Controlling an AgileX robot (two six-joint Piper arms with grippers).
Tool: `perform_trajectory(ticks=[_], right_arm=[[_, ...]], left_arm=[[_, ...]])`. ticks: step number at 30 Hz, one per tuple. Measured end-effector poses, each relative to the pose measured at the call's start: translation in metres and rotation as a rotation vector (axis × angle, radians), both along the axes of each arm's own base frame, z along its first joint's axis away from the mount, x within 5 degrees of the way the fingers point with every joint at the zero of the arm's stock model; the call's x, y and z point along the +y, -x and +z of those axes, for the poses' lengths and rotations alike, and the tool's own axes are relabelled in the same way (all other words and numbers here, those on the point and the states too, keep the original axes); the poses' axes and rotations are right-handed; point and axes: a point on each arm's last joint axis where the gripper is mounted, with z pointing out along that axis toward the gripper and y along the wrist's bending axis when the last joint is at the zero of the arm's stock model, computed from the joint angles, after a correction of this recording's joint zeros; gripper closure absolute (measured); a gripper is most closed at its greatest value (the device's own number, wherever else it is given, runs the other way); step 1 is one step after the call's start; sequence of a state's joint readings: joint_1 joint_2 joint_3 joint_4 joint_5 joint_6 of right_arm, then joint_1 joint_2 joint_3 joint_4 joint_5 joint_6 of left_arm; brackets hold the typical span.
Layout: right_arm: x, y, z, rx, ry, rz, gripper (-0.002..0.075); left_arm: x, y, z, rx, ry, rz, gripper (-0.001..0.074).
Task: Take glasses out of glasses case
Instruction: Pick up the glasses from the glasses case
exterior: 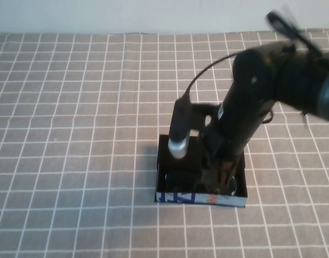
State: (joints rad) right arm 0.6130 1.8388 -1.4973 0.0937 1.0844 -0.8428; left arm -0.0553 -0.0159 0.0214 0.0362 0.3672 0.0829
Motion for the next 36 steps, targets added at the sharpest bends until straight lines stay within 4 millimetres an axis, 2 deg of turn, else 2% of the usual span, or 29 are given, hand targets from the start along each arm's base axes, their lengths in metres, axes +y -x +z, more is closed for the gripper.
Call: perform_trajectory(ticks=[3,6,25,28,33,36], right_arm=[[0.005,-0.005,-0.015,0.007,0.018,0.003,0.0426],[0.007,-0.011,-0.024,0.003,0.025,-0.003,0.0412],[0.018,-0.026,-0.062,0.0,0.036,-0.024,0.041],[0.019,-0.026,-0.065,0.0,0.036,-0.025,0.0465],[0.02,-0.026,-0.059,0.023,0.038,-0.03,0.0655],[0.022,-0.03,-0.043,0.043,0.042,-0.07,0.0673]], left_arm=[[0.0,0.0,0.0,0.0,0.0,0.0,0.0739],[0.0,0.0,0.0,0.0,0.0,0.0,0.074],[0.0,0.0,0.0,0.0,0.0,0.0,0.0739],[0.0,0.0,0.0,0.0,0.0,0.0,0.0739],[0.0,0.0,0.0,0.0,0.0,0.0,0.0739],[0.0,0.0,0.0,0.0,0.0,0.0,0.0739]])
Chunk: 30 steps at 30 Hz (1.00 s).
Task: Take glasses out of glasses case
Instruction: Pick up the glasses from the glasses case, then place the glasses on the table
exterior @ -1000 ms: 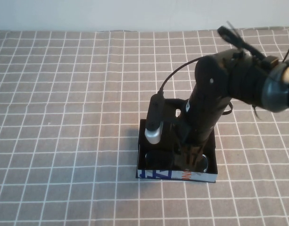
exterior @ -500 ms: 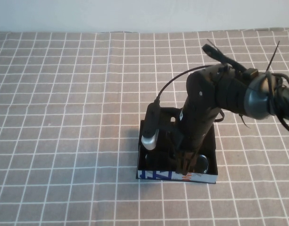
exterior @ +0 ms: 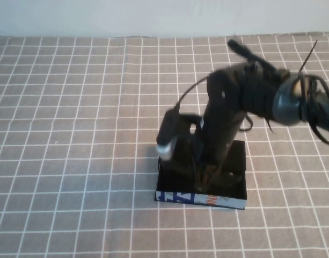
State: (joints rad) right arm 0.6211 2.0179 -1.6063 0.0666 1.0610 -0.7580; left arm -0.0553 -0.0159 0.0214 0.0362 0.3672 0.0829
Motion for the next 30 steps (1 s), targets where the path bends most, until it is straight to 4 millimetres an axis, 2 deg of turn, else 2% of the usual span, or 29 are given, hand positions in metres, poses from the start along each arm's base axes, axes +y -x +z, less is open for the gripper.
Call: perform_trajectory(ticks=[4,9,13,17,21,24,27,30], right_arm=[[0.004,-0.006,0.034,0.009,-0.011,-0.094,0.0673],[-0.001,-0.007,0.074,0.023,-0.125,-0.337,0.0673],[-0.021,0.005,0.111,0.074,-0.25,-0.55,0.0673],[-0.057,0.028,0.137,0.045,-0.257,-0.779,0.0673],[-0.096,0.064,0.143,-0.014,-0.199,-0.985,0.0673],[-0.122,0.09,0.133,-0.062,-0.126,-1.093,0.0673],[-0.14,0.11,0.113,-0.061,-0.08,-1.15,0.0673],[-0.15,0.116,0.086,-0.029,-0.094,-1.205,0.0673]], left_arm=[[0.0,0.0,0.0,0.0,0.0,0.0,0.0739],[0.0,0.0,0.0,0.0,0.0,0.0,0.0739],[0.0,0.0,0.0,0.0,0.0,0.0,0.074],[0.0,0.0,0.0,0.0,0.0,0.0,0.0739],[0.0,0.0,0.0,0.0,0.0,0.0,0.0739],[0.0,0.0,0.0,0.0,0.0,0.0,0.0739],[0.0,0.0,0.0,0.0,0.0,0.0,0.0739],[0.0,0.0,0.0,0.0,0.0,0.0,0.0739]])
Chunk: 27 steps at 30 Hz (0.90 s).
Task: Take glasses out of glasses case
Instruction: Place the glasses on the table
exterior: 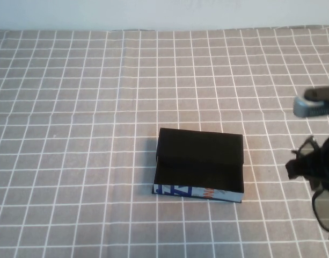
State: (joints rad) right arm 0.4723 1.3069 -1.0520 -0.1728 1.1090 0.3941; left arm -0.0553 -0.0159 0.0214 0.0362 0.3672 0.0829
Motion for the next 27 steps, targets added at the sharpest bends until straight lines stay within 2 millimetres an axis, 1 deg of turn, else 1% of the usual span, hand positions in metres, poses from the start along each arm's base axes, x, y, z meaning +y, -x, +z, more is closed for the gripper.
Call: perform_trajectory(ticks=[3,6,11,15,17,19,22,24,27], right_arm=[[-0.007,-0.004,-0.025,0.006,-0.056,-0.056,0.0673],[-0.012,-0.012,-0.048,-0.002,-0.078,-0.093,0.0673],[-0.008,-0.033,-0.077,-0.005,-0.076,-0.099,0.067],[-0.003,-0.046,-0.101,0.016,-0.07,-0.096,0.0627],[-0.001,-0.05,-0.112,0.039,-0.067,-0.085,0.0577],[0.001,-0.052,-0.116,0.047,-0.068,-0.079,0.0519],[0.001,-0.052,-0.115,0.034,-0.073,-0.071,0.0445],[0.0,-0.051,-0.107,0.007,-0.084,-0.068,0.0423],[-0.002,-0.045,-0.082,-0.083,-0.12,-0.063,0.0412]], left_arm=[[0.0,0.0,0.0,0.0,0.0,0.0,0.0739],[0.0,0.0,0.0,0.0,0.0,0.0,0.074],[0.0,0.0,0.0,0.0,0.0,0.0,0.0739],[0.0,0.0,0.0,0.0,0.0,0.0,0.0739],[0.0,0.0,0.0,0.0,0.0,0.0,0.0739],[0.0,0.0,0.0,0.0,0.0,0.0,0.0739],[0.0,0.0,0.0,0.0,0.0,0.0,0.0739],[0.0,0.0,0.0,0.0,0.0,0.0,0.0739],[0.0,0.0,0.0,0.0,0.0,0.0,0.0739]])
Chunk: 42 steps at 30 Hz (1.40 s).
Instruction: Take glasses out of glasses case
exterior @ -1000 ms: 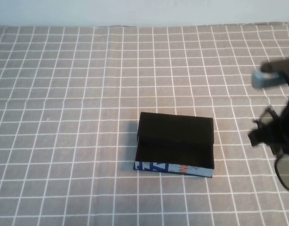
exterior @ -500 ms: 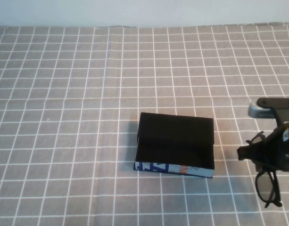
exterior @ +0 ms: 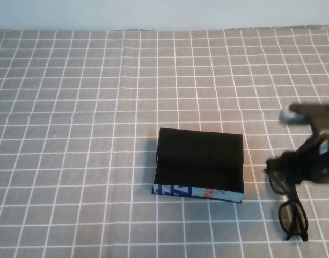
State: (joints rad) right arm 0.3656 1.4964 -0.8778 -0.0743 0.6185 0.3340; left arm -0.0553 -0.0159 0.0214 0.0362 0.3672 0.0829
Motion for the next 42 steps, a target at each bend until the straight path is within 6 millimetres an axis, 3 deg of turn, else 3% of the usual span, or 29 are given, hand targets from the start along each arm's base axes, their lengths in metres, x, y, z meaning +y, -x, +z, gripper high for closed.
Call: perform_trajectory(ticks=[8,12,17,21,27,32,37,42], right_arm=[[-0.017,0.041,0.109,-0.522,-0.164,0.015,0.043],[-0.027,0.067,0.135,-0.643,-0.204,0.015,0.0504],[-0.04,0.098,0.123,-0.675,-0.207,0.018,0.0637],[-0.054,0.131,0.106,-0.837,-0.177,0.06,0.072],[-0.074,0.178,0.083,-0.98,-0.168,0.075,0.074],[-0.088,0.204,0.073,-1.018,-0.113,0.066,0.0742],[-0.095,0.216,0.06,-1.033,-0.089,0.055,0.0742],[-0.098,0.222,0.031,-1.0,-0.123,-0.048,0.0742]], left_arm=[[0.0,0.0,0.0,0.0,0.0,0.0,0.0739],[0.0,0.0,0.0,0.0,0.0,0.0,0.0739],[0.0,0.0,0.0,0.0,0.0,0.0,0.0739],[0.0,0.0,0.0,0.0,0.0,0.0,0.0739],[0.0,0.0,0.0,0.0,0.0,0.0,0.0739],[0.0,0.0,0.0,0.0,0.0,0.0,0.0739],[0.0,0.0,0.0,0.0,0.0,0.0,0.0739],[0.0,0.0,0.0,0.0,0.0,0.0,0.0739]])
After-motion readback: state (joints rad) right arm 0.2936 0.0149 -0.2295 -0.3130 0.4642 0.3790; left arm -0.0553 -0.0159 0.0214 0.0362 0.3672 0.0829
